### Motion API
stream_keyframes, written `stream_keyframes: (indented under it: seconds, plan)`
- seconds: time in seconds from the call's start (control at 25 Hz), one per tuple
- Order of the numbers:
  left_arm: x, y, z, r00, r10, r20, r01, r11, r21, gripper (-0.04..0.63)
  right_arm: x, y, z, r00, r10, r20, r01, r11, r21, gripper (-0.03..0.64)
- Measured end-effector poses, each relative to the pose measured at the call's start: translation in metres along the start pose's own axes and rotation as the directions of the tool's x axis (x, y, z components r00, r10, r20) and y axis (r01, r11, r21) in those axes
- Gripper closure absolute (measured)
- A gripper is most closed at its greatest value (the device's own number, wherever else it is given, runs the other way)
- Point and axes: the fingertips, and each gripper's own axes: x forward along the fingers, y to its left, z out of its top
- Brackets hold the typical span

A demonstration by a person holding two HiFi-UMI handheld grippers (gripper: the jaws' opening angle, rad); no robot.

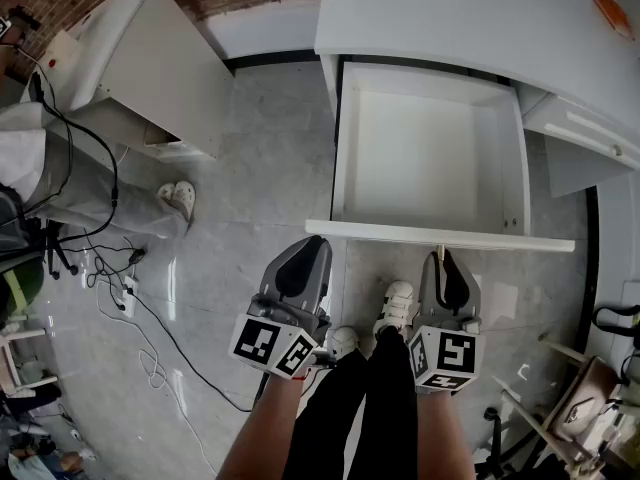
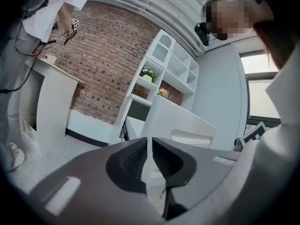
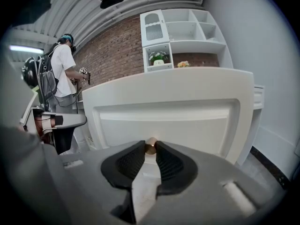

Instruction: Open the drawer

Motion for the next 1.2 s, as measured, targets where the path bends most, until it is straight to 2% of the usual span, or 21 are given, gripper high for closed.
stream_keyframes:
  seconds: [0.64, 0.92, 1.08, 1.2]
  plan:
    - [-0.013, 0.002, -0.001, 1.000, 0.005, -0.020, -0.005, 1.000, -0.014, 0.561, -0.002, 0.002, -0.003, 1.000, -0.007, -0.019, 0.007, 1.000, 0.001, 0.543]
    - [-0.015, -0.005, 0.011, 0.999, -0.009, -0.044, 0.009, 1.000, 0.006, 0.561, -0.014, 0.002, -0.008, 0.997, 0.054, -0.063, -0.053, 0.999, 0.010, 0.534]
    - [-0.013, -0.013, 0.028, 0.999, -0.025, -0.044, 0.027, 0.999, 0.027, 0.561, -0.024, 0.000, 0.005, 0.996, 0.083, -0.042, -0.083, 0.997, -0.001, 0.537]
    - [-0.016, -0.015, 0.037, 0.999, -0.030, -0.044, 0.031, 0.999, 0.040, 0.561, -0.030, -0.002, 0.021, 0.996, 0.090, -0.009, -0.090, 0.996, -0.007, 0.564]
